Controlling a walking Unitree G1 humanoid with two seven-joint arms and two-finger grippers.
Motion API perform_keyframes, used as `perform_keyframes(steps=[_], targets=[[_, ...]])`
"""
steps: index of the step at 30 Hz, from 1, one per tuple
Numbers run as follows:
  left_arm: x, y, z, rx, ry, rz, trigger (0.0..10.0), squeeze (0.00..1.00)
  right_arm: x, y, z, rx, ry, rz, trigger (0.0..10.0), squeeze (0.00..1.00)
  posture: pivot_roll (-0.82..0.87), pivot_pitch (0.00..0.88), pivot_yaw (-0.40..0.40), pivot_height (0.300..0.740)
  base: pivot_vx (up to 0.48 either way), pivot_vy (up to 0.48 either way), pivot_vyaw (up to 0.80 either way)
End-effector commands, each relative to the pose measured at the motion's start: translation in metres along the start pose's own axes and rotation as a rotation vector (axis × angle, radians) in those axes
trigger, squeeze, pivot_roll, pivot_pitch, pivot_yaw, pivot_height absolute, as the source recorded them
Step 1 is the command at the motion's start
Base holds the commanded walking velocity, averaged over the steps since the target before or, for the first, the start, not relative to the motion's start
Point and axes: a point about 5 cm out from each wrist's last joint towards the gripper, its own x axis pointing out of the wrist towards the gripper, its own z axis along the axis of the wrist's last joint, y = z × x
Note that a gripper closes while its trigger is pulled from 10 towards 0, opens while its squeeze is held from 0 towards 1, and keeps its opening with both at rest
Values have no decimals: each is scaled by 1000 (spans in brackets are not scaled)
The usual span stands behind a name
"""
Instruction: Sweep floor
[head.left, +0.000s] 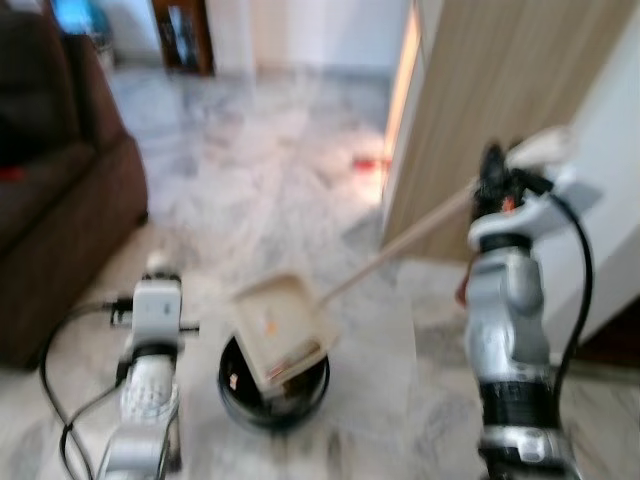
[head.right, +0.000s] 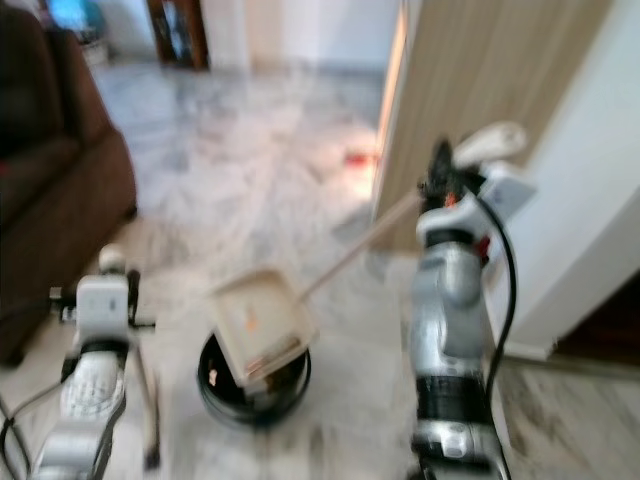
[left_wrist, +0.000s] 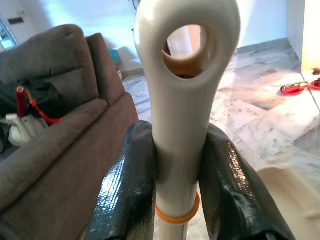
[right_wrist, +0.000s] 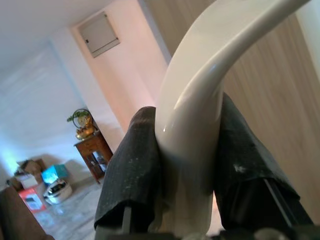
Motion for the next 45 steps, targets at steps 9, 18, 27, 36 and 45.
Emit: perform_keyframes(steps=[9,18,27,36,45], targets=[[2,0,6,1,-39,0,10000,0,4,1,15,10,-62,7,10000,0,40,0,21,740,292,0,0],[2,0,7,-5,-47,3,10000,0,4,2,14,15,-58,12,10000,0,40,0,20,740,257,0,0],[2,-2,8,-13,-54,-4,10000,0,1,20,16,30,-64,146,10000,0,37,0,21,740,0,0,0],[2,-3,7,-18,-54,-11,10000,0,-5,42,23,11,-113,301,10000,0,36,0,22,740,0,0,0],[3,-5,8,-25,-57,-17,10000,0,-16,74,25,2,-157,452,10000,0,33,0,23,740,0,0,0]])
